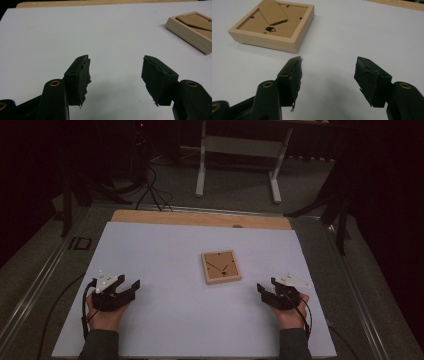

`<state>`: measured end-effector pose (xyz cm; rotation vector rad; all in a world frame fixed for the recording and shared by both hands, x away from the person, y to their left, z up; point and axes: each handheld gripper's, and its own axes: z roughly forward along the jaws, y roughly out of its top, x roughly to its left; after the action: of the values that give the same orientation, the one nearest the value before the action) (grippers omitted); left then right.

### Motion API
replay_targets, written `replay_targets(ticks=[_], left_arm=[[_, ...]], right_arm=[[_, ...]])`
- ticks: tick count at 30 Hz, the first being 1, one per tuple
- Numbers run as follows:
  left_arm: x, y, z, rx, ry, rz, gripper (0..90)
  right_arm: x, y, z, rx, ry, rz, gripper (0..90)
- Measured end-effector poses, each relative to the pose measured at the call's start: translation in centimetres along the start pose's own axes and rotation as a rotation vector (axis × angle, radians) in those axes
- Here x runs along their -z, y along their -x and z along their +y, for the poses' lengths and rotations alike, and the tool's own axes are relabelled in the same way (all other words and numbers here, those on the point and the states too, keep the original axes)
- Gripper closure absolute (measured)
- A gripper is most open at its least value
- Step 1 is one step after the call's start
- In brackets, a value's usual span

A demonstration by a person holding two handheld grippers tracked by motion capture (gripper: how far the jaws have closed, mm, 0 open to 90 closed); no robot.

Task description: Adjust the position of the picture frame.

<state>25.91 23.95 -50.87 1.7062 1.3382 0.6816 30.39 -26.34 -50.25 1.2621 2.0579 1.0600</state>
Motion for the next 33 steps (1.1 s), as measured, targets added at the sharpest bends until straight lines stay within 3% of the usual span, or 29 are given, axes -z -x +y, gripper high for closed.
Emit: replay_targets(ticks=[4,8,12,22,30,33], left_arm=[[-0.1,0.3,0.1,-0.042,-0.003,0.027,39.3],[-0.3,0.3,0.1,-0.054,-0.009,0.031,39.2],[-0.3,0.4,0.3,-0.077,-0.004,0.037,39.8],[-0.7,0.4,0.4,-0.091,-0.01,0.04,39.8],[-0.8,0.5,0.4,-0.101,-0.013,0.047,39.8],[-0.7,0.4,0.4,-0.098,-0.008,0.054,40.2]], right_arm=[[-0.2,-0.5,0.2,0.009,0.016,0.002,40.8],[-0.4,-0.8,0.4,-0.008,0.031,0.008,41.9],[-0.5,-1.2,0.6,0.006,0.035,0.004,44.0],[-1.0,-2.3,1.3,0.03,0.058,0.017,50.3],[-1.8,-3.2,2.1,0.038,0.07,0.064,62.4],[-2.0,-3.5,2.1,0.041,0.071,0.067,62.5]])
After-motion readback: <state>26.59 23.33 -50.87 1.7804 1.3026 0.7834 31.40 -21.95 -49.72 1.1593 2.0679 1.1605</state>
